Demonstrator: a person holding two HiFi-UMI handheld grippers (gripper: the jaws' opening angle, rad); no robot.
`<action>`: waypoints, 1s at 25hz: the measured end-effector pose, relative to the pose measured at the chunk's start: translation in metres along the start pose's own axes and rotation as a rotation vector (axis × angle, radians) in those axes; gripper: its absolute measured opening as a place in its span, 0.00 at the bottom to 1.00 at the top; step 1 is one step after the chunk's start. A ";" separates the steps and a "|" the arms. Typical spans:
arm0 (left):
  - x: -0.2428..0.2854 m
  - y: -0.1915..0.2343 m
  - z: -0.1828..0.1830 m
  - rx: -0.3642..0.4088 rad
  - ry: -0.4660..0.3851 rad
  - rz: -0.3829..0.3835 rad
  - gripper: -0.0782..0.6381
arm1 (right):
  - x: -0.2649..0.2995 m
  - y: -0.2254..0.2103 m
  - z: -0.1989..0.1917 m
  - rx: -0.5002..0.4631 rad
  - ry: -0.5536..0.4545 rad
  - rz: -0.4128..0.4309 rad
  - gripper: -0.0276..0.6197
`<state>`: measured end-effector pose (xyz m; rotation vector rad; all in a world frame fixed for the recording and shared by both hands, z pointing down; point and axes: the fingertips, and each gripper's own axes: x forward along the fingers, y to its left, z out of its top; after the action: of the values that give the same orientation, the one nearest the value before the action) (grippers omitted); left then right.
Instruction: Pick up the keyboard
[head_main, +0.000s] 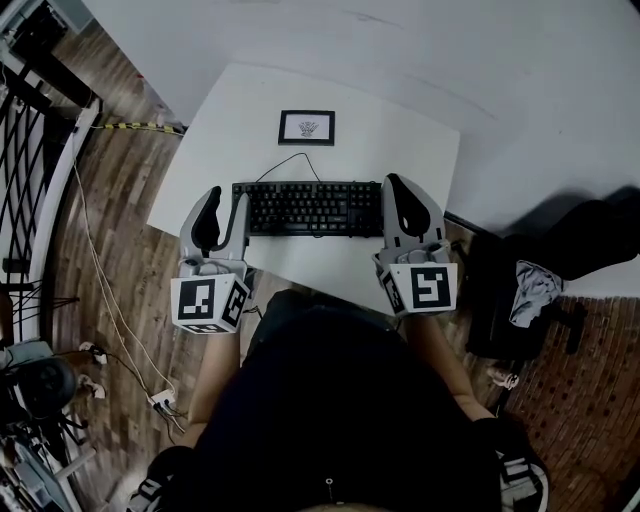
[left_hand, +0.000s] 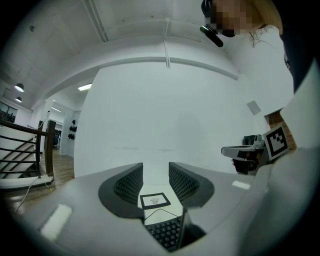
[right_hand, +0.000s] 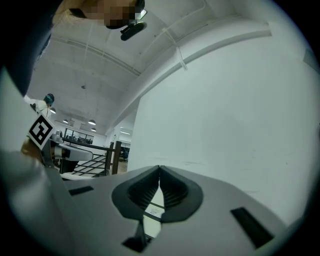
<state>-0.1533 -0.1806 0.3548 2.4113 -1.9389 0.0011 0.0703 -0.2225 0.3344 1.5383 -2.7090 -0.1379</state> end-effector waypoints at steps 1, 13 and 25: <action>0.000 0.001 -0.001 -0.004 0.000 0.001 0.32 | 0.001 0.000 -0.001 -0.002 0.004 0.002 0.06; 0.005 0.022 -0.009 -0.029 -0.001 -0.025 0.31 | 0.019 0.016 0.001 -0.059 -0.011 0.026 0.06; 0.015 0.048 -0.011 -0.005 0.021 -0.080 0.32 | 0.036 0.020 0.006 -0.056 0.030 -0.055 0.06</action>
<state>-0.1962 -0.2051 0.3679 2.4739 -1.8299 0.0185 0.0341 -0.2424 0.3298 1.5870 -2.6177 -0.1879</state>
